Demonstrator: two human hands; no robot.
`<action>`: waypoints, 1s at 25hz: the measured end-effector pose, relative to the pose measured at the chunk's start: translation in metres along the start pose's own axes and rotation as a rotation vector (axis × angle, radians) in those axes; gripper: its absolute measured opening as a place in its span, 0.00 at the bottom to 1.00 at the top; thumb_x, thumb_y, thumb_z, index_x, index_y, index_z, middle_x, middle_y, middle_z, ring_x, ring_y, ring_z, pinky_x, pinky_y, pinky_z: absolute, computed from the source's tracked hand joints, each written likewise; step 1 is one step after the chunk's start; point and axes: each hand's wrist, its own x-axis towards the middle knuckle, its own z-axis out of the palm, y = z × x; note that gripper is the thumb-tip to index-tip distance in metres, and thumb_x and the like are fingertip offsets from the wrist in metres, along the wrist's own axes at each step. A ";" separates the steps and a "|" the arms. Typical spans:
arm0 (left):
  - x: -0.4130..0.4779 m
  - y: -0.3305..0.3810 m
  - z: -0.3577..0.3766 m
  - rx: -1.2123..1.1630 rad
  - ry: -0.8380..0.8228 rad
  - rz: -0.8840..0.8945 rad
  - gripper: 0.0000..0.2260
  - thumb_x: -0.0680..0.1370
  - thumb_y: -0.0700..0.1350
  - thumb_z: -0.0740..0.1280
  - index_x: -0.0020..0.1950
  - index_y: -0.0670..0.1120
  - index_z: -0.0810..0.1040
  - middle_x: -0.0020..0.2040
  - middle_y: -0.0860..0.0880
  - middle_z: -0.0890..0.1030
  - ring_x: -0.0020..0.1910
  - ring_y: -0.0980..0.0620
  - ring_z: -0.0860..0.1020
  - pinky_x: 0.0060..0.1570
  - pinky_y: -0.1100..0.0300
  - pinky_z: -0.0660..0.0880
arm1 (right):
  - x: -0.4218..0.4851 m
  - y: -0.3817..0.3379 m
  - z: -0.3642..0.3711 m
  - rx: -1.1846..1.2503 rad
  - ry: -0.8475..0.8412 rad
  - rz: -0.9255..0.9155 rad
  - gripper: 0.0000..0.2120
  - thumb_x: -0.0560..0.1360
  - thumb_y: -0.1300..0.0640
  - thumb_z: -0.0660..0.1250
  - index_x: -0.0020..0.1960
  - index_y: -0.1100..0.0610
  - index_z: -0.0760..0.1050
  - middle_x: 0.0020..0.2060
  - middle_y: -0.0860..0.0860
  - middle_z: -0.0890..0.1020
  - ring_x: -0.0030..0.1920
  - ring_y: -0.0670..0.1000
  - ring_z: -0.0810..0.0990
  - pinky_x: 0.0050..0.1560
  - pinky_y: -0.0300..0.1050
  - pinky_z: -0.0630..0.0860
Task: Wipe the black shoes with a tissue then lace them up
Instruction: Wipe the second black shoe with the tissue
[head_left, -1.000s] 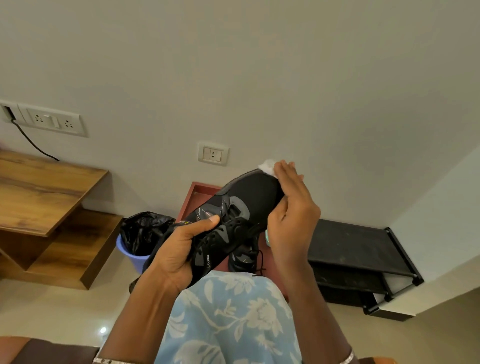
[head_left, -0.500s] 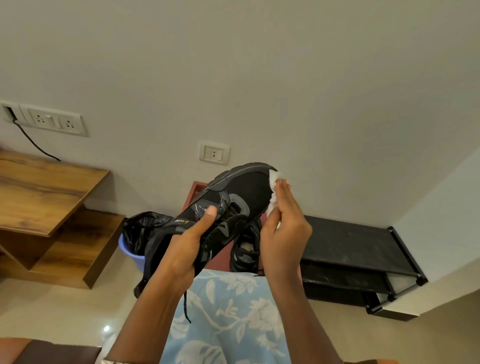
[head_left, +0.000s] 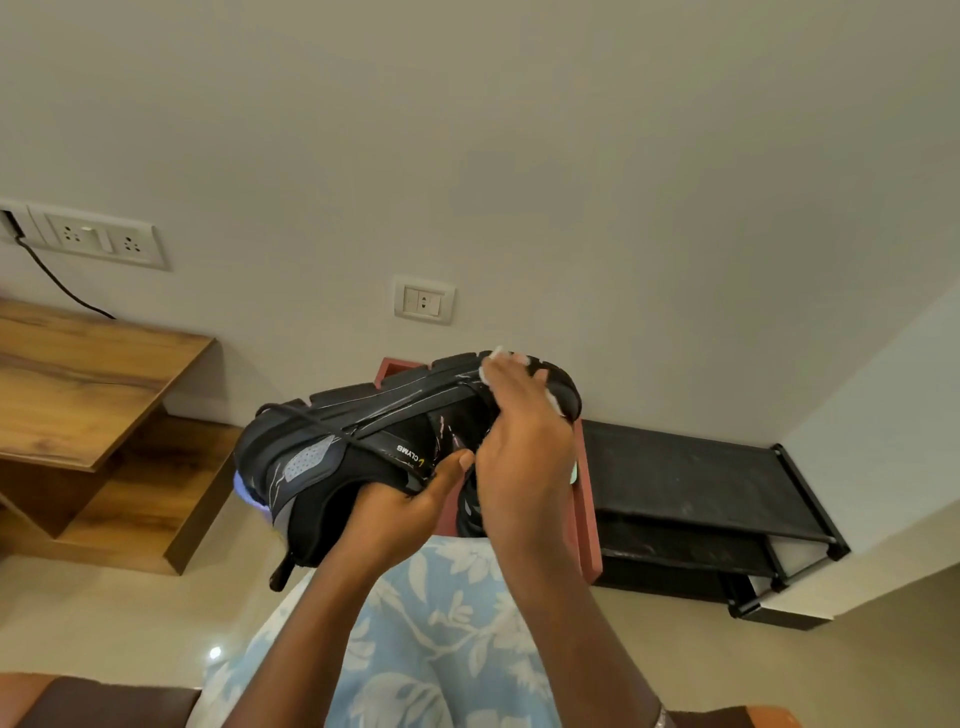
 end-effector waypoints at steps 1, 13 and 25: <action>0.000 -0.002 0.001 -0.005 0.012 0.021 0.23 0.77 0.52 0.70 0.60 0.33 0.79 0.49 0.39 0.82 0.59 0.42 0.78 0.50 0.54 0.75 | -0.007 -0.001 0.004 0.007 0.001 -0.069 0.21 0.70 0.75 0.70 0.62 0.64 0.80 0.61 0.58 0.82 0.66 0.56 0.79 0.72 0.49 0.70; 0.006 -0.010 -0.007 -0.055 -0.066 0.091 0.17 0.74 0.55 0.72 0.61 0.53 0.80 0.51 0.63 0.78 0.57 0.60 0.74 0.57 0.67 0.68 | -0.003 0.034 -0.005 0.060 0.168 0.116 0.17 0.79 0.68 0.60 0.64 0.62 0.80 0.61 0.55 0.83 0.66 0.54 0.79 0.70 0.39 0.70; 0.006 -0.013 -0.006 -0.054 -0.063 0.088 0.16 0.74 0.54 0.73 0.60 0.55 0.80 0.53 0.62 0.78 0.57 0.61 0.75 0.61 0.62 0.68 | -0.013 0.071 -0.013 0.097 0.203 0.195 0.18 0.79 0.72 0.60 0.64 0.63 0.80 0.60 0.55 0.83 0.64 0.54 0.81 0.65 0.44 0.77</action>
